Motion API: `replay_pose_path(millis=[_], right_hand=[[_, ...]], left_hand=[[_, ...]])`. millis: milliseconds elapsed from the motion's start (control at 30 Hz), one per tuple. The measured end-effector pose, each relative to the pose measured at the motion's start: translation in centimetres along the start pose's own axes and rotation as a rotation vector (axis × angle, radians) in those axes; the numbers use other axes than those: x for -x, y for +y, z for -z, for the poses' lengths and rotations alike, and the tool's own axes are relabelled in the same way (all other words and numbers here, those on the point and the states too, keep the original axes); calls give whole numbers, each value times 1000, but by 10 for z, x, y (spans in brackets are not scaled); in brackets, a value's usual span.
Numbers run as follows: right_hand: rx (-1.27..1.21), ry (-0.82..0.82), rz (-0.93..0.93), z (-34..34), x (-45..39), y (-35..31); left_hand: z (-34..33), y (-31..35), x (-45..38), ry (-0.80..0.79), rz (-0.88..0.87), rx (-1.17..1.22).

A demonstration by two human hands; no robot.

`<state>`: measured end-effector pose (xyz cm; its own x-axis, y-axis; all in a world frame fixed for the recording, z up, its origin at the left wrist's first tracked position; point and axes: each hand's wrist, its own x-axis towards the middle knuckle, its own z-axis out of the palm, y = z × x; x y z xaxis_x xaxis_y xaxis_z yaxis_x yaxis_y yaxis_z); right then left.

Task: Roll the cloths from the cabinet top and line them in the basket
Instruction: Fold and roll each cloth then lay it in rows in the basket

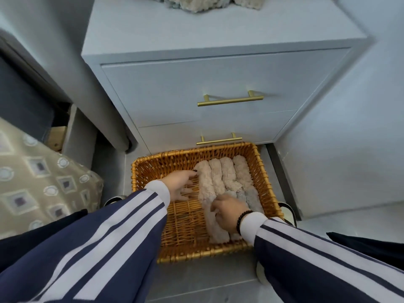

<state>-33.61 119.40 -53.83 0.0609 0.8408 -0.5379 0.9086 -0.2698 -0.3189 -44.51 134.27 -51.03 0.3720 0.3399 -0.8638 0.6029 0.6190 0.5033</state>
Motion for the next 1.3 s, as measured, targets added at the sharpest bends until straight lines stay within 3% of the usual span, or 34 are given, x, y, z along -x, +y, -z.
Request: replay_pose_path(millis=[300,533,833,1167,1300], right_hand=[[-137,130,-165,102,55,8],[-255,361,-171,186,118,-6],[-619,657,-15,254,170,-46],[-706,797,59,277,130,-91],[-749,992,74,304,100,-100]], left_hand=[[-15,49,105,53,-178,-262],[-25,81,206,92,-370,-436],[-20,100,291,53,-656,106],[-29,143,290,124,-795,444],[-17,159,297,123,-785,568]])
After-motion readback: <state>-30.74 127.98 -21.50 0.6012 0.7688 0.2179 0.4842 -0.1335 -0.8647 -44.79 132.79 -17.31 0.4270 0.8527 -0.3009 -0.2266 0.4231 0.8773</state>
